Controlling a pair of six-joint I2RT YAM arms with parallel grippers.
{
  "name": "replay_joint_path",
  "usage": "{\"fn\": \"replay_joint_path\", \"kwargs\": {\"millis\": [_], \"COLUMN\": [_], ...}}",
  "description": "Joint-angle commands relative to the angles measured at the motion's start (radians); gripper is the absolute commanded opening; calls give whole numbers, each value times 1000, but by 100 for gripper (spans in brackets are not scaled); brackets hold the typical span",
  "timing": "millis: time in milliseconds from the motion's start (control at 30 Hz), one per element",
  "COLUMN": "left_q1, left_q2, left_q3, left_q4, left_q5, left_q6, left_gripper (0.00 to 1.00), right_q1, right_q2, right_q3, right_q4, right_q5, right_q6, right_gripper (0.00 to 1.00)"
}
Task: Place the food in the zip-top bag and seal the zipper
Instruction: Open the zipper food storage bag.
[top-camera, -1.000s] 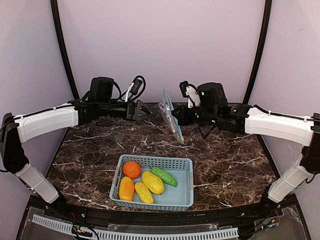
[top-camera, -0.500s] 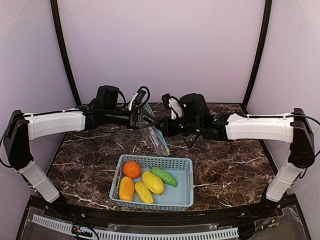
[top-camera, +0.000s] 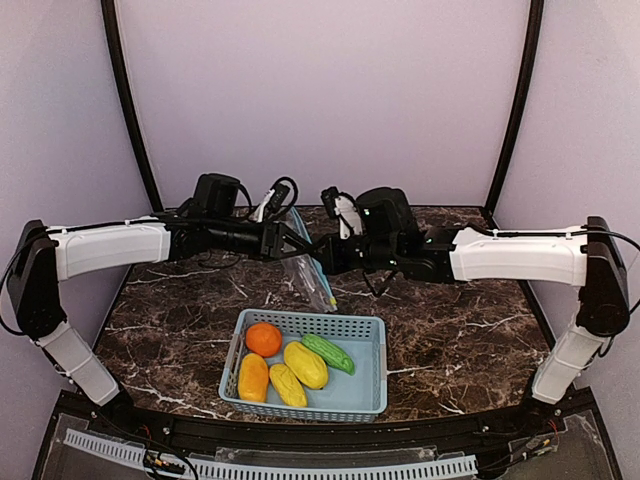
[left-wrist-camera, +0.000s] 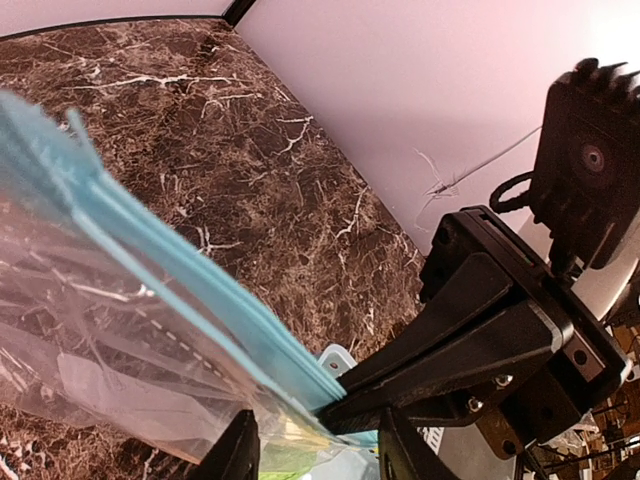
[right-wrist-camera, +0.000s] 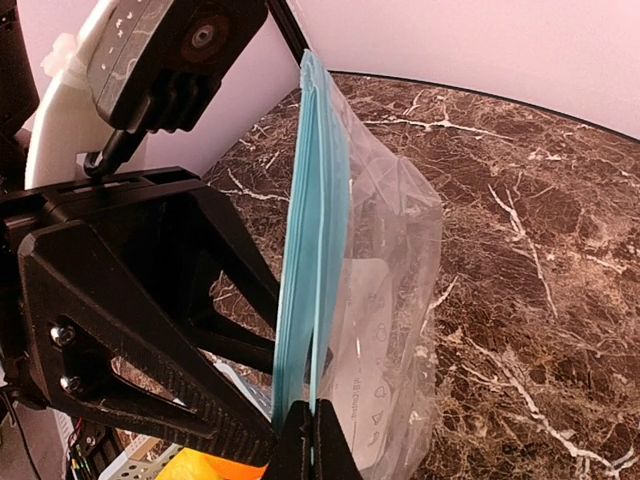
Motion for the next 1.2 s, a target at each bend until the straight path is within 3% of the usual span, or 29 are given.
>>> {"fn": "replay_joint_path", "kwargs": {"millis": [0, 367, 667, 1067, 1167], "left_q1": [13, 23, 23, 24, 25], "left_q2": [-16, -30, -24, -17, -14], "left_q3": [-20, -6, -18, -16, -16], "left_q4": [-33, -156, -106, -121, -123], "left_q5": [-61, -217, -154, -154, -153], "left_q6": [9, 47, 34, 34, 35], "left_gripper": [37, 26, 25, 2, 1], "right_q1": [23, 36, 53, 80, 80], "right_q2": [-16, -16, 24, 65, 67], "right_q3": [12, 17, 56, 121, 123], "right_q4": [23, -8, -59, -164, -187], "right_q5": [-1, 50, 111, 226, 269], "right_q6": [1, -18, -21, -34, -12], "right_gripper": [0, 0, 0, 0, 0]}}
